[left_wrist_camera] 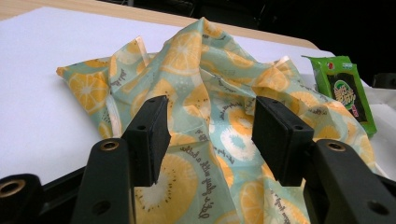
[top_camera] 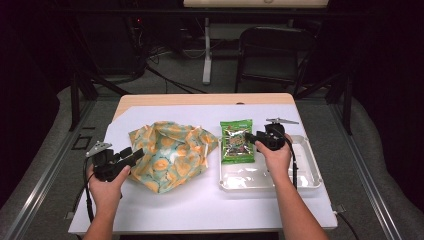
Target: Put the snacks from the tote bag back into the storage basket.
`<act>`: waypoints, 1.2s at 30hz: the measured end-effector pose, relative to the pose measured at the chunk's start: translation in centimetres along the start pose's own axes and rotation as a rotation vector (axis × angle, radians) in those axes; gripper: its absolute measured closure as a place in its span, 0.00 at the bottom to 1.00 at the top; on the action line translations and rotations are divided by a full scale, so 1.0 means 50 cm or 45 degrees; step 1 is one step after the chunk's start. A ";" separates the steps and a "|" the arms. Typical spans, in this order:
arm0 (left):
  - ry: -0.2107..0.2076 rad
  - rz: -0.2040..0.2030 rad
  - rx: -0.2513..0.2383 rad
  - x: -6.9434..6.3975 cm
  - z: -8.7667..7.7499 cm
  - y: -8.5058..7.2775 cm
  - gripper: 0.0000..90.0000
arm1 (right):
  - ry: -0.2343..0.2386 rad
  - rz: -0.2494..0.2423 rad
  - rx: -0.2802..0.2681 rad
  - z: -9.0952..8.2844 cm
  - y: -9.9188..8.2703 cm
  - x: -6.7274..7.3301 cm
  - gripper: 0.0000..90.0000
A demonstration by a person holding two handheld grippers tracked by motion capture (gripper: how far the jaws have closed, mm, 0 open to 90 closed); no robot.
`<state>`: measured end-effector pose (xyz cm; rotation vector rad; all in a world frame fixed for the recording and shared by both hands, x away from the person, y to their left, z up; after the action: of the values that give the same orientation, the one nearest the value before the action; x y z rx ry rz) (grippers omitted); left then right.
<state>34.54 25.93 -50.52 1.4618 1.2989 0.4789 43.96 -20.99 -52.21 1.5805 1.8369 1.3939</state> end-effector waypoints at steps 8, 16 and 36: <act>-0.014 0.000 -0.004 0.000 0.006 0.006 0.51 | 0.018 -0.025 -0.047 -0.023 0.009 0.019 0.47; -0.036 0.006 -0.014 -0.009 0.015 0.011 0.50 | 0.086 -0.101 -0.077 -0.044 0.015 0.071 0.47; -0.019 -0.021 -0.060 0.005 0.002 0.022 0.50 | 0.364 -0.352 -0.007 -0.087 -0.062 0.241 0.49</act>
<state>35.21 26.30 -49.69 1.4124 1.2788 0.4842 35.04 -11.87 -48.90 1.1140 2.1143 1.5507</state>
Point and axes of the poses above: each handheld gripper's, and its own axes: z roughly forward along the jaws, y roughly out of its top, x roughly to its left, the point moved 2 cm from there along z, roughly forward along the jaws, and after that the axes turned 7 degrees about -x, right-handed, at the moved point
